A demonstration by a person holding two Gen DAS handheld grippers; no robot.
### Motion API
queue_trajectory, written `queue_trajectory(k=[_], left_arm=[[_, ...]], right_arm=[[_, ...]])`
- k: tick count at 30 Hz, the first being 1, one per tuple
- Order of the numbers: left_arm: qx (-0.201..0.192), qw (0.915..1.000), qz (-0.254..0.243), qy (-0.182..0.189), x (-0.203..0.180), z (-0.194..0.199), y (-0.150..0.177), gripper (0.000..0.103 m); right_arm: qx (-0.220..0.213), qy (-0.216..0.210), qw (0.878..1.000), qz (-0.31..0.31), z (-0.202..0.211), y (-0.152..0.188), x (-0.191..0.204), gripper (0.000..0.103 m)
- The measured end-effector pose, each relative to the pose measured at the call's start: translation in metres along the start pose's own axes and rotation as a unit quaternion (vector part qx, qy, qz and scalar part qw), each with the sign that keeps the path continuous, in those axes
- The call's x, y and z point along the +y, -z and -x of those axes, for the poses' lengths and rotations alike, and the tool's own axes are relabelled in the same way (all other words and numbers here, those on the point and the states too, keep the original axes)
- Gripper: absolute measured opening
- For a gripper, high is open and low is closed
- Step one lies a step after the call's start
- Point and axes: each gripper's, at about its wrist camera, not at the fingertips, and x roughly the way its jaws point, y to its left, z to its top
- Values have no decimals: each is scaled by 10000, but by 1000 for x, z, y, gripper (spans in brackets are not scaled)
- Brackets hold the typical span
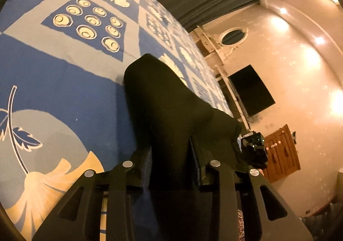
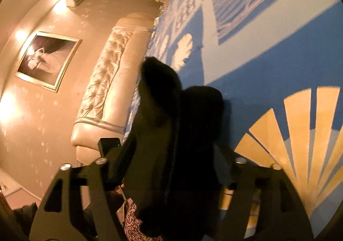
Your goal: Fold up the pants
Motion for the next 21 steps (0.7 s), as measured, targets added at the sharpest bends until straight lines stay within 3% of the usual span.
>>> queue_trajectory(k=[4, 6, 9, 11, 14, 16, 18, 21], left_arm=[[43, 9995, 68, 290, 3, 2, -5, 33], [169, 9986, 89, 489, 5, 6, -4, 45], [260, 9994, -59, 221, 11, 17, -4, 49], [86, 9998, 160, 80, 24, 28, -7, 53], [-243, 9975, 640, 164, 41, 37, -18, 54], [-309, 9971, 673, 188, 40, 34, -27, 54], [-229, 9983, 530, 115, 33, 22, -37, 61], [-1, 9993, 368, 120, 22, -2, -53, 61]], right_arm=[[-148, 248, 9996, 71, 7, -8, 2, 76], [-276, 346, 9990, -5, 13, -11, 0, 77], [-218, 378, 9990, -39, 16, -12, -6, 77], [-156, 415, 9990, -16, 13, -14, -6, 79], [-166, 306, 9994, -22, 6, -18, -4, 87], [-177, 259, 9995, -73, 0, -23, -4, 88], [-131, 259, 9995, -89, -8, -28, -2, 89], [-64, 332, 9994, -74, -16, -34, 0, 92]])
